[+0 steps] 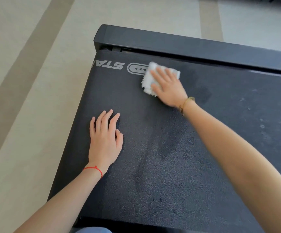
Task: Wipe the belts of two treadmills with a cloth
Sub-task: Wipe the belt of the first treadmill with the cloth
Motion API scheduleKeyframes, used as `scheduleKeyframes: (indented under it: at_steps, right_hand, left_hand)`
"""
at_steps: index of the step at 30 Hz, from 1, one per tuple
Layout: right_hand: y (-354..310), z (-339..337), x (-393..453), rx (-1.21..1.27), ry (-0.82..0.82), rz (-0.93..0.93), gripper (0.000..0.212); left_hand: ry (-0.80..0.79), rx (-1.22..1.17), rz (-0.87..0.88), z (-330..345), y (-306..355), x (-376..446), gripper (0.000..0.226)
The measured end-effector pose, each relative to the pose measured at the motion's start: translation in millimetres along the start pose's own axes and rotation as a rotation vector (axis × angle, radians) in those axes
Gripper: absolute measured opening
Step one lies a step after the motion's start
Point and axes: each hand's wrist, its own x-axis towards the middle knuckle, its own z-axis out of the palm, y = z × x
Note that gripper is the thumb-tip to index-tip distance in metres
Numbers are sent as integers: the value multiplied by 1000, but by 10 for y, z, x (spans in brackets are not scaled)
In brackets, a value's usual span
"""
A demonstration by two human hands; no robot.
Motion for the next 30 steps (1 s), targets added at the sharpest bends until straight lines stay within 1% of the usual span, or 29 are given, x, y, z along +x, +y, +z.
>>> scheduleKeyframes:
  at_steps: [1,3,4,6,9,12,17,19,21,22,25,27,28,30]
  right_hand:
    - [183,-49,87,16,8,123,56]
    - [457,-144,232,80,-30,331,58]
    - [519,-164,280,100,-51,389,59]
    - [480,-139,323,113,-69,426,60]
    - [183,-19,178,111,-64,353,58]
    - [-110,51,-213,108,-56,148,55]
    - [-651,201,-1402,91,-85,-156,52]
    - [-747,253,-1791,93,-106,-231,52]
    - [-651,234,-1861,83,-125,-256,52]
    - [-585,210,-1796,67,-126,-238,52]
    - [-502,125,-1495,68,-122,-65,53]
    - [-613,134,-1490,67,-113,12,53]
    - [-702,157,-1588,57,-109,2,54]
    - [-931,240,-1975,22,-113,-99,54]
  left_hand:
    - [-3,-3,-4,1,-2,3,47]
    - [-2,0,-10,6,-4,9,47]
    - [3,3,-13,7,-3,11,47]
    - [14,7,-12,9,-2,17,48]
    - [16,6,-6,10,-1,10,49]
    - [20,9,-4,5,5,3,48]
    - [34,-10,7,-18,5,-17,49]
    - [33,-20,11,-24,6,-26,48]
    - [38,-37,14,-21,3,-29,47]
    - [41,-42,16,-16,3,-33,47]
    - [46,-52,14,-10,-10,-34,45]
    - [35,-56,9,-22,-10,-28,44]
    - [30,-57,10,-30,-2,-29,44]
    - [24,-61,13,-45,8,-35,45]
